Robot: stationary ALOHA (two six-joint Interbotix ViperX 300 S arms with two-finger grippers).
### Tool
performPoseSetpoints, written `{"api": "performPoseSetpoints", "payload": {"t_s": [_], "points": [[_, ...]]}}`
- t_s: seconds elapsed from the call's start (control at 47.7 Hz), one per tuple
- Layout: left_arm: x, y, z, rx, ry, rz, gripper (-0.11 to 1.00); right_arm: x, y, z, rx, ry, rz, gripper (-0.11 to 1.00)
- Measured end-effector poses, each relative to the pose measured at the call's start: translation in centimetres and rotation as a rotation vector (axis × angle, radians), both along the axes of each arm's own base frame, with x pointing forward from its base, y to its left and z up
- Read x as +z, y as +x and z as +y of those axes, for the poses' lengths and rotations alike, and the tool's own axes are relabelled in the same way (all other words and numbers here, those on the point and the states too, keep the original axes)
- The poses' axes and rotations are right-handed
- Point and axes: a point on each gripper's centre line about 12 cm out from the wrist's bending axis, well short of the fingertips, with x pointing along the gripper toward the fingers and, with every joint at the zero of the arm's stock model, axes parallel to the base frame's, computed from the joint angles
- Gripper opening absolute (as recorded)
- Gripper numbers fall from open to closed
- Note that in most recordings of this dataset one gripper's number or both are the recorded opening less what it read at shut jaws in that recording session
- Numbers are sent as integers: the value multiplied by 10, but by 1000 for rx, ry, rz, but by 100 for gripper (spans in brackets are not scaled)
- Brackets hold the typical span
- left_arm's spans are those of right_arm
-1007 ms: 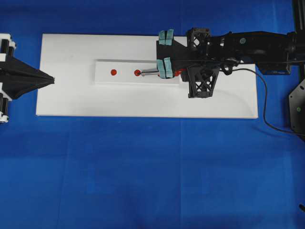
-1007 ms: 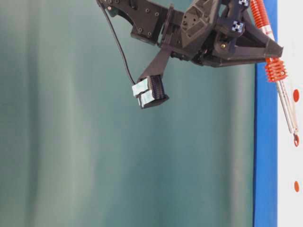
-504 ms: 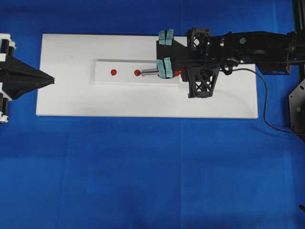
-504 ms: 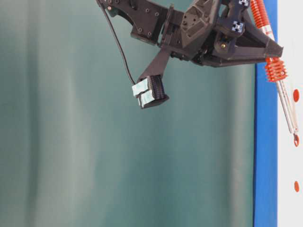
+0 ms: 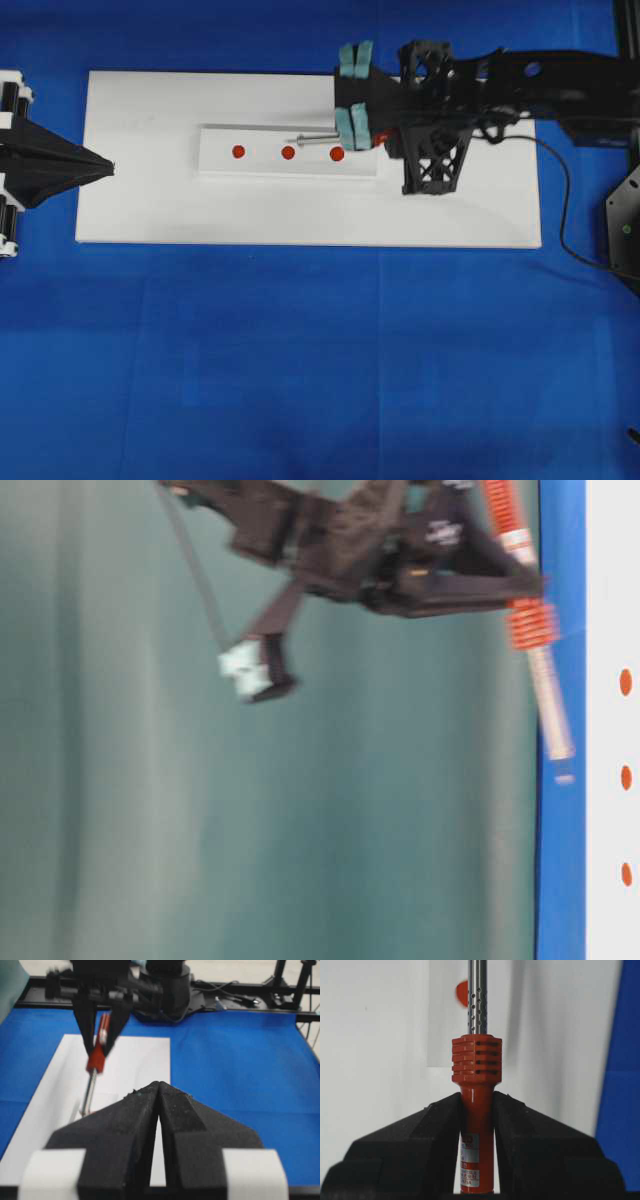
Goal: Touch the tip of the soldering iron to the mark.
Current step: 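Lift the iron up and away to the right of the strip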
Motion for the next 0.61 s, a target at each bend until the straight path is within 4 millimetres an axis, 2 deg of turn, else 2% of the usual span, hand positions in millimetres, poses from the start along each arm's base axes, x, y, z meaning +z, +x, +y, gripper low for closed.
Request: {"api": "performPoseSetpoints", "payload": {"t_s": [0.168, 0.315, 0.608], "points": [[0, 0, 0, 0, 0, 0, 0, 32, -6, -2, -1, -29, -4, 6], [0, 0, 0, 0, 0, 0, 0, 51, -11, -4, -2, -59, 5, 6], [0, 0, 0, 0, 0, 0, 0, 57, -12, -5, -3, -67, 18, 6]]}}
